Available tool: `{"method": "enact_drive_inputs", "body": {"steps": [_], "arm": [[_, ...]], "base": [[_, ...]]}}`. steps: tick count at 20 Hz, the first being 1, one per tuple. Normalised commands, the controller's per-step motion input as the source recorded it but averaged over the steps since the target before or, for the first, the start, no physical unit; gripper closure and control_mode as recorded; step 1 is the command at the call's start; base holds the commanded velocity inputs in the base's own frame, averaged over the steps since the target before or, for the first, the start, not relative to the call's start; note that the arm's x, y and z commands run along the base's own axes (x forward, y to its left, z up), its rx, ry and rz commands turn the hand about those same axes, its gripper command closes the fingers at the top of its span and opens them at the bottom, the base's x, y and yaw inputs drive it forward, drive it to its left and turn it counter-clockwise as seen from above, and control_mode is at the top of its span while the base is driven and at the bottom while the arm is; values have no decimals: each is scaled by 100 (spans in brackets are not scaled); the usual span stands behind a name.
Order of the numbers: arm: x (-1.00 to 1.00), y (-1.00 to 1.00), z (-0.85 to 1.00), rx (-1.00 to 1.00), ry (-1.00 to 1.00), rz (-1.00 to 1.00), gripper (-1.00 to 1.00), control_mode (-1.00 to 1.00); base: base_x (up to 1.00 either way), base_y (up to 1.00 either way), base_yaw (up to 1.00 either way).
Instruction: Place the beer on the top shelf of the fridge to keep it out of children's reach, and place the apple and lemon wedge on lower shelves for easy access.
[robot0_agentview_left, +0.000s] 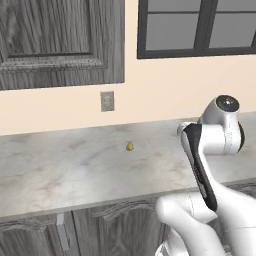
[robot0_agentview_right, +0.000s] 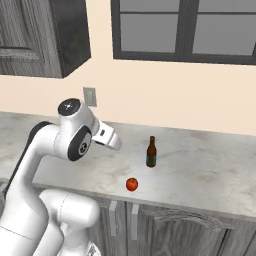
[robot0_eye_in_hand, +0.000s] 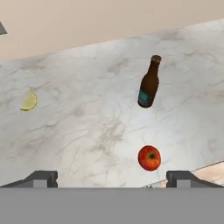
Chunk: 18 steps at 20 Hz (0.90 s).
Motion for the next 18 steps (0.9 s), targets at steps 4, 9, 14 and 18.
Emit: {"method": "enact_drive_inputs", "body": {"steps": [4,9,14,18], "arm": [[0,-55,-38,0,-6,-19,-100,-100],[0,-57,-27,0,-3,-19,-100,-100],[8,-30,-4,0,1,-10,-100,-100],[20,-25,0,0,5,-2,-100,-100]], "base": [[0,0,0],[0,0,0],[0,0,0],[0,0,0]]}}
